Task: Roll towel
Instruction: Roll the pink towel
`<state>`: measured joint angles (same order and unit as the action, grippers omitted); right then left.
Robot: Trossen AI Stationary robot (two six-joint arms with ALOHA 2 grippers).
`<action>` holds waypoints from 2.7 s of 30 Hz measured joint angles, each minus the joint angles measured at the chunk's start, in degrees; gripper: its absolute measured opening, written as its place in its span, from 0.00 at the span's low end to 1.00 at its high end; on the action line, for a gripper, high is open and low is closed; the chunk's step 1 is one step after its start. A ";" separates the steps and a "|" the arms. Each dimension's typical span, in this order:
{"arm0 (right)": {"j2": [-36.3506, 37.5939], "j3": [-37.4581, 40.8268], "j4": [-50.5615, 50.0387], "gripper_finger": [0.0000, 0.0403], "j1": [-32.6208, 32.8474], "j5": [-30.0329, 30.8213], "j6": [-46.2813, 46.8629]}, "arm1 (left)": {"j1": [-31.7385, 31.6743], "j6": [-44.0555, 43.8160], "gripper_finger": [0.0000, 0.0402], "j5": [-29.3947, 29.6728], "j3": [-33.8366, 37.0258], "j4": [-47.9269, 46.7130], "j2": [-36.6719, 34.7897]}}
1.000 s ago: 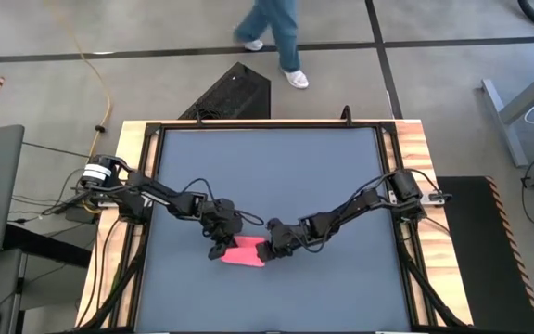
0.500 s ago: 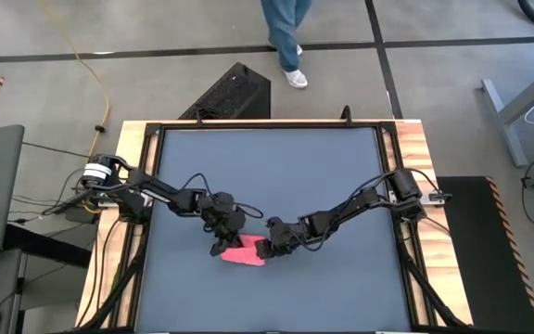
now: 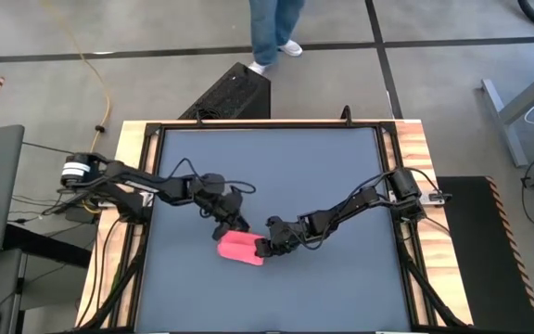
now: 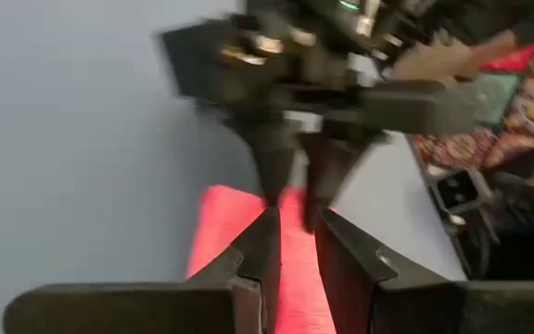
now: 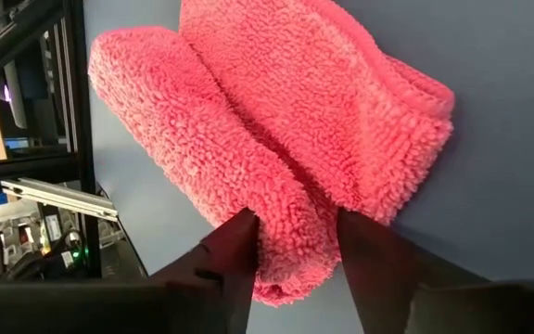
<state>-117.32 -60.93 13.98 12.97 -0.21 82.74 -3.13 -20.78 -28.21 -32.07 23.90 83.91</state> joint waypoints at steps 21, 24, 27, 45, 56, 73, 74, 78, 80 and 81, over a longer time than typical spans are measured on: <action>0.02 0.00 0.00 0.46 -0.73 0.26 -0.38 | 10.14 3.72 0.02 10.91 0.04 -8.95 1.59; 0.02 0.00 0.00 0.46 -0.74 0.26 -0.11 | 10.14 3.92 0.00 12.64 0.67 -9.09 1.59; 0.02 0.00 0.00 0.46 -0.74 0.26 0.01 | 10.14 4.28 0.00 13.76 1.34 -8.98 1.59; 0.02 0.00 -0.02 0.46 -0.76 0.24 1.24 | 6.54 4.45 0.00 12.89 1.97 -5.67 -4.95; 0.02 0.00 -0.20 0.46 -0.77 0.24 1.19 | 11.16 0.61 0.00 9.86 1.94 4.48 5.29; 0.05 -0.02 -0.43 0.48 -0.88 -0.21 1.02 | 10.86 -1.38 0.00 10.00 1.86 5.10 12.80; 0.19 -0.02 -0.42 0.49 -1.01 -0.97 0.80 | 10.86 -1.54 0.00 10.18 1.86 5.26 12.80; 0.85 0.00 -0.36 0.52 -1.58 -4.03 -0.70 | 10.88 -1.73 0.00 10.69 1.86 5.42 12.82; 1.41 0.07 -0.31 0.53 -1.57 -3.97 -1.28 | 10.90 -1.82 0.00 10.82 1.86 5.44 12.82; 1.43 0.09 -0.13 0.53 -1.59 -3.76 -1.60 | 10.90 -2.06 0.00 10.97 1.86 5.41 12.82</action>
<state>-115.89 -60.84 13.85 11.37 -3.97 81.14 7.76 -22.84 -17.24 -30.22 29.31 96.73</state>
